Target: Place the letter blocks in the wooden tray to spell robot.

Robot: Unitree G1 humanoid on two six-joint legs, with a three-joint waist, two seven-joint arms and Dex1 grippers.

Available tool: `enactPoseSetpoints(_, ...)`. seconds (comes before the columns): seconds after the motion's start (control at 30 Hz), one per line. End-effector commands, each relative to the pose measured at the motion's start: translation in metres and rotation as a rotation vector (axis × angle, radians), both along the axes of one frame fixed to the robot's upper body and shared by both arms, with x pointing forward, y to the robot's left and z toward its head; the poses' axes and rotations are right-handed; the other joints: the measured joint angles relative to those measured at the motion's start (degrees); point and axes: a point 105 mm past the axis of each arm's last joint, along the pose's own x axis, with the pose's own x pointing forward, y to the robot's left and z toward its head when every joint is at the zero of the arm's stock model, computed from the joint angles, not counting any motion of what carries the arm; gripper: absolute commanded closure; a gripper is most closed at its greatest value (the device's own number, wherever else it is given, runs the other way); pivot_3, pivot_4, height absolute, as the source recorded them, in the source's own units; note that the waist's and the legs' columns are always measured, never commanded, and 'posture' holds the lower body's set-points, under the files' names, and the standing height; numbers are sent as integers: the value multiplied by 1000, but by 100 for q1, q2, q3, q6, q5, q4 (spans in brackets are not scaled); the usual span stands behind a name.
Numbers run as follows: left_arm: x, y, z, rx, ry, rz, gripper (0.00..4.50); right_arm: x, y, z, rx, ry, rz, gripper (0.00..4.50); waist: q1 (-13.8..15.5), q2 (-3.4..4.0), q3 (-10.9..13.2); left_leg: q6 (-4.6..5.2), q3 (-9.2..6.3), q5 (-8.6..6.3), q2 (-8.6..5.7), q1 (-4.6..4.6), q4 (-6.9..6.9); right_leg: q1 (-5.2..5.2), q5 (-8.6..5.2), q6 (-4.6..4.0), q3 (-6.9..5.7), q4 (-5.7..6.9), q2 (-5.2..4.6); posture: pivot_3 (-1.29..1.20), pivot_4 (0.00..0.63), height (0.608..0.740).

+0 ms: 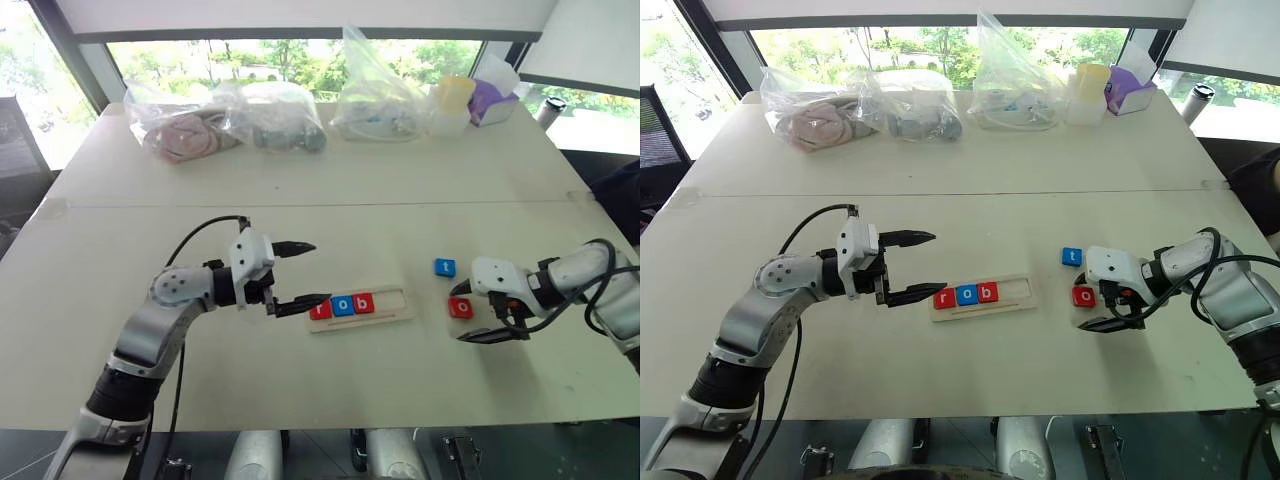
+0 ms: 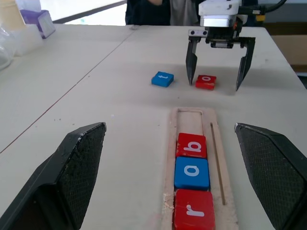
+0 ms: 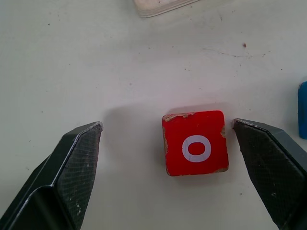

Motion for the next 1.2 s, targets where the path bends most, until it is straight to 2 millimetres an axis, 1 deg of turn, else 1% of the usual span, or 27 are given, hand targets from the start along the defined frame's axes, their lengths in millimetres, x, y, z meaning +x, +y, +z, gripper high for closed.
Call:
enactPoseSetpoints(0.03, -8, 1, 10, -14, -22, -30, 0, -1, -3, -8, -14, -7, -9, 43, -2, -2, -1, 0, 0, 0, 0, 2, 1, 1, 0, 0, 0, 3, 0, 0, 150, 740)
enactPoseSetpoints(0.13, -14, 5, 7, 4, -4, -46, 0, 3, -7, -9, -34, -31, -19, 43, -24, -3, -2, -1, 0, 1, 0, 6, 9, 2, 0, 0, 2, 13, 0, 0, 150, 740)
enactPoseSetpoints(0.2, -15, 5, 6, 7, -2, -45, 0, 4, -8, -9, -35, -34, -22, 43, -16, -3, -2, -2, 2, 1, 0, 10, 10, 3, 0, -1, 5, 20, 0, 0, 150, 740)
enactPoseSetpoints(0.23, -15, 5, 7, 6, -3, -44, 0, 5, -8, -9, -33, -36, -22, 280, -14, -4, -2, -3, 1, 2, 0, 11, 12, 4, -1, -1, 5, 21, 0, 0, 150, 740)
enactPoseSetpoints(0.3, -16, 5, 7, 5, -2, -44, 0, 6, -9, -9, -33, -41, -24, 828, -5, -5, -3, -4, -1, 2, 0, 10, 21, 8, 2, -4, 5, 23, 0, 0, 150, 740)
enactPoseSetpoints(0.37, -16, 5, 7, 7, -1, -45, 0, 7, -10, -7, -32, -47, -26, 1719, -10, -5, -3, -4, -1, 2, 1, 9, 38, 15, 1, -4, 5, 24, 0, 0, 150, 740)
enactPoseSetpoints(0.47, -19, 7, 5, 22, 13, -53, 0, 9, -11, -6, -29, -51, -31, 3310, -15, -5, -3, -4, -1, 2, 1, 4, 56, 19, 3, -5, 5, 23, -1, 0, 150, 740)
enactPoseSetpoints(0.53, -20, 7, 4, 27, 17, -54, 0, 11, -11, -6, -28, -55, -33, 3372, -15, -5, -3, -4, 0, 2, 1, 4, 59, 19, 3, -6, 6, 24, -1, 0, 150, 740)
enactPoseSetpoints(0.6, -21, 8, 3, 31, 19, -51, 0, 12, -6, -2, -14, -69, -22, 3372, -14, -5, -3, -4, -1, 2, 1, 4, 60, 20, 4, -7, 6, 25, -1, 0, 150, 740)
enactPoseSetpoints(0.7, -20, 9, 3, 33, 19, -47, 0, 15, 9, 10, 29, -99, 8, 3372, -24, -5, -2, -4, -1, 2, 1, 5, 61, 20, 4, -7, 6, 26, -1, 0, 150, 740)
enactPoseSetpoints(0.8, -19, 9, 3, 34, 16, -43, 0, 19, 31, 26, 49, -153, 73, 3372, -42, 1, 1, -4, 0, 2, 2, 4, 61, 13, 4, -7, 6, 33, -1, 0, 150, 740)
enactPoseSetpoints(0.87, -19, 8, 4, 32, 14, -43, 0, 20, 43, 30, 54, -160, 112, 3372, -30, 3, 2, -4, 0, 2, 2, 1, 59, 4, 5, -7, 7, 38, 0, 0, 150, 740)
enactPoseSetpoints(1.0, -19, 6, 3, 29, 14, -42, 0, 18, 63, 29, 65, -154, 173, 3372, 1, 3, 2, -3, -5, 1, 2, -3, 56, 4, 5, -8, 5, 38, 2, 0, 150, 740)
enactPoseSetpoints(1.07, -20, 7, 3, 28, 14, -36, 0, 19, 77, 20, 69, -146, 204, 3372, 33, 0, 1, -4, -5, 1, 1, -8, 57, 4, 4, -6, 6, 33, 0, 0, 150, 740)
enactPoseSetpoints(1.13, -21, 8, 3, 27, 14, -26, 0, 23, 85, 12, 60, -151, 227, 3372, -9, -1, 1, -4, -2, 1, -1, -8, 58, 4, 5, -7, 6, 30, -3, 0, 150, 740)
enactPoseSetpoints(1.2, -22, 9, 4, 28, 13, -16, 0, 24, 93, 10, 72, -150, 243, 3372, -31, 0, 1, -3, -3, 1, 0, -6, 58, 3, 5, -7, 6, 34, -2, 0, 150, 740)
